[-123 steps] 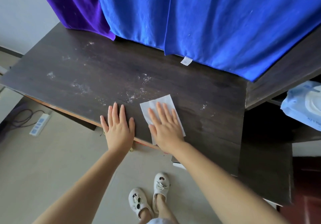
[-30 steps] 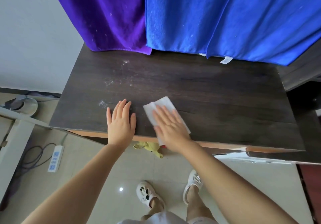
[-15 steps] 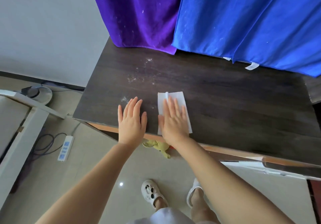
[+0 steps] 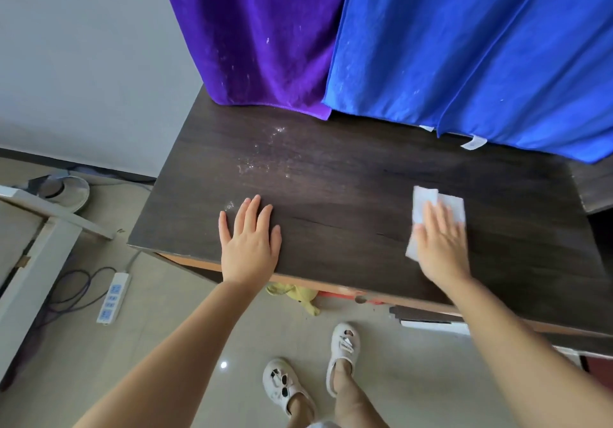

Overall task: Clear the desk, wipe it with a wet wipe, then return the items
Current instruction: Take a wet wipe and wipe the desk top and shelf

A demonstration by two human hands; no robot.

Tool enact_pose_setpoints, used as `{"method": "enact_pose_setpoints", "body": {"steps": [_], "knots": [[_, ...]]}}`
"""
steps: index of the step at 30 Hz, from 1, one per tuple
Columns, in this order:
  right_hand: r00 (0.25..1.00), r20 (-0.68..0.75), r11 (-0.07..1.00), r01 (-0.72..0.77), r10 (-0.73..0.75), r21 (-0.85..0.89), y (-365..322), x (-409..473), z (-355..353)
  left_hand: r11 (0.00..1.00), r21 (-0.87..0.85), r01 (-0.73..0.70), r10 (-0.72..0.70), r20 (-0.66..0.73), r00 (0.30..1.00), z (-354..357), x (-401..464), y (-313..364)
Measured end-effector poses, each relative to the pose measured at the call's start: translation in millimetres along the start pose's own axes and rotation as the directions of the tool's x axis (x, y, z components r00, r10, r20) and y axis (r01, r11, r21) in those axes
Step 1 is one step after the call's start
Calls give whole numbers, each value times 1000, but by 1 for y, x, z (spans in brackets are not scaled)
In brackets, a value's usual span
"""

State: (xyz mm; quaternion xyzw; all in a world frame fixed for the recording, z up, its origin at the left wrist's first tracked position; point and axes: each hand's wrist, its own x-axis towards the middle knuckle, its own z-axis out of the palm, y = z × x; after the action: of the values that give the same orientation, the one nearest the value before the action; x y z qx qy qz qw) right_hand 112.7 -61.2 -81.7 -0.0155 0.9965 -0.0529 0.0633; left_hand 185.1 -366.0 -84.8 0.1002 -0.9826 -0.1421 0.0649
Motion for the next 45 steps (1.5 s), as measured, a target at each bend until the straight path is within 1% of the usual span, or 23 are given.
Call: {"method": "enact_pose_setpoints", "body": {"steps": [2, 3, 4, 8, 10, 12, 14, 15, 17, 19, 21, 24, 26, 27, 29, 32, 35, 38, 39, 40, 42, 43, 45], "knots": [[973, -20, 973, -231, 231, 13, 5, 22, -2, 1000, 19, 0, 0, -11, 1000, 2, 0, 0], [953, -2, 953, -302, 302, 20, -3, 34, -2, 1000, 25, 0, 1, -15, 1000, 2, 0, -1], [953, -2, 952, -304, 304, 22, -18, 46, 0, 1000, 31, 2, -2, -16, 1000, 3, 0, -1], [995, 67, 997, 65, -67, 35, -123, 63, 13, 998, 55, 14, -13, -15, 1000, 4, 0, 0], [940, 112, 947, 319, -321, 34, -174, 52, 13, 998, 60, 16, -15, -14, 1000, 3, 0, 1], [821, 171, 836, 547, -544, 31, -184, 47, 11, 998, 57, 31, -30, -20, 999, 3, 3, 4], [740, 217, 763, 645, -637, 41, -159, 53, 5, 997, 44, 63, -62, -30, 998, 4, 9, 11], [746, 208, 767, 641, -633, 34, -139, 57, 3, 996, 39, 75, -74, -28, 997, 5, 13, 15], [835, 146, 841, 540, -531, -27, -90, 69, -3, 996, 38, 78, -77, -19, 997, 7, 20, 23], [942, 104, 942, 327, -318, -80, -23, 85, -6, 997, 44, 70, -70, -9, 998, 9, 24, 27], [997, 32, 993, 77, -74, -85, 40, 97, -11, 996, 57, 66, -65, -9, 998, 10, 24, 27], [954, 13, 954, -299, 299, 33, 59, 109, -23, 995, 71, 66, -65, -16, 998, 11, 23, 26], [928, 29, 924, -374, 373, 77, 21, 116, -26, 995, 74, 68, -67, -20, 998, 11, 23, 27], [944, 33, 941, -330, 328, 75, -6, 120, -25, 994, 81, 68, -67, -18, 998, 10, 23, 27], [991, 48, 990, -130, 127, 63, -62, 126, -16, 993, 95, 69, -69, -9, 998, 10, 23, 26], [982, 74, 985, 172, -174, 35, -138, 117, 0, 992, 101, 76, -75, -12, 997, 9, 22, 25], [891, 116, 896, 443, -439, -7, -180, 95, 6, 993, 95, 67, -66, -6, 998, 8, 23, 24], [768, 188, 781, 625, -612, -6, -167, 89, 5, 996, 88, 33, -34, 8, 999, 5, 24, 17], [781, 177, 790, 612, -599, -27, -154, 94, 2, 996, 86, 24, -24, 6, 1000, 3, 25, 12], [835, 146, 840, 541, -530, -45, -133, 103, 3, 996, 81, 24, -24, 0, 1000, 1, 28, 5], [964, 65, 964, 260, -257, -52, -87, 115, 1, 997, 64, 40, -38, -18, 999, -5, 32, -16], [994, 15, 993, 112, -111, -45, -69, 117, 0, 997, 58, 45, -44, -19, 999, -8, 35, -28], [987, -20, 987, -159, 159, 9, -61, 108, -5, 998, 54, 42, -42, -2, 999, -16, 40, -56]]}}
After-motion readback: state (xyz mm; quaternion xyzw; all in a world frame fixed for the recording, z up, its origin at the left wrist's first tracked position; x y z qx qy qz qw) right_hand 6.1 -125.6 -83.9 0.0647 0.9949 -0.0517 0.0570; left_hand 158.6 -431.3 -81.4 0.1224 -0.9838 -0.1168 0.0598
